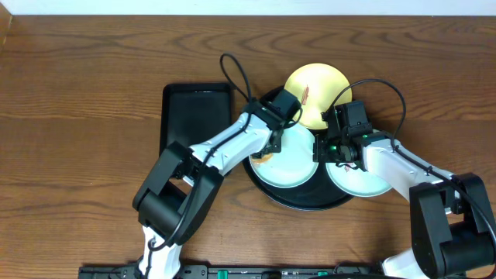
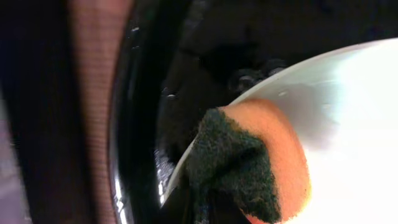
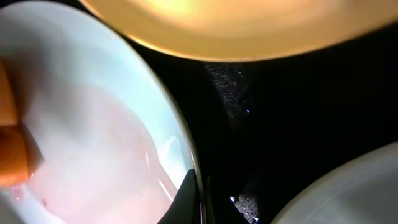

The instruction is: Clean dirty plates on tray and stack at the side

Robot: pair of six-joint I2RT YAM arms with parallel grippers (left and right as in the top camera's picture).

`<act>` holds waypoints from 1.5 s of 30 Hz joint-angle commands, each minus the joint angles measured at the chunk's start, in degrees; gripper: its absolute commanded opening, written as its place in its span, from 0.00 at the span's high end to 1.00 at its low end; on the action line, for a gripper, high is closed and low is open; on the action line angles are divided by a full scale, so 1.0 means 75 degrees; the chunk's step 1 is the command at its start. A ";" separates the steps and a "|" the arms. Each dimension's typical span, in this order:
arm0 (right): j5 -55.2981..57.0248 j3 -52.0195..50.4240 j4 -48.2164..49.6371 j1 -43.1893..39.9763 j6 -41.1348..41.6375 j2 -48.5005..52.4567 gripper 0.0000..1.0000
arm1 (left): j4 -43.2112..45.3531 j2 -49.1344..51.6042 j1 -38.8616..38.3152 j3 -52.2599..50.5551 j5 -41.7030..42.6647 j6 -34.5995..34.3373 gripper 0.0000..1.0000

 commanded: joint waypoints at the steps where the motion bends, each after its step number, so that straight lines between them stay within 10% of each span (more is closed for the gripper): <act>1: 0.0711 -0.0166 -0.0149 0.0006 0.0055 0.0239 0.99 | -0.0149 0.0274 0.0289 -0.0050 -0.1183 -0.0050 0.93; 9: 0.0711 -0.0166 -0.0146 0.0006 0.0117 0.0239 0.99 | 0.1113 0.0277 0.0096 -0.0175 0.3684 -0.1256 0.93; 14: 0.0714 -0.0166 -0.0140 -0.0009 0.0143 0.0239 0.99 | 0.0912 0.0277 -0.0291 -0.0175 0.4004 -0.1343 0.93; 27: 0.0711 -0.0166 -0.0122 -0.0006 0.0143 0.0239 0.99 | 0.0114 0.0274 0.0848 -0.0160 -0.0353 0.0000 0.93; 37: 0.0816 -0.0166 -0.0137 -0.0006 0.0137 0.0239 0.99 | 0.2020 0.0274 0.0306 -0.0160 -0.0755 0.2174 0.93; 45: 0.0822 -0.0166 -0.0300 -0.0006 0.0134 0.0239 0.99 | 0.2331 -0.0189 0.0478 -0.0119 -0.2445 0.2215 0.93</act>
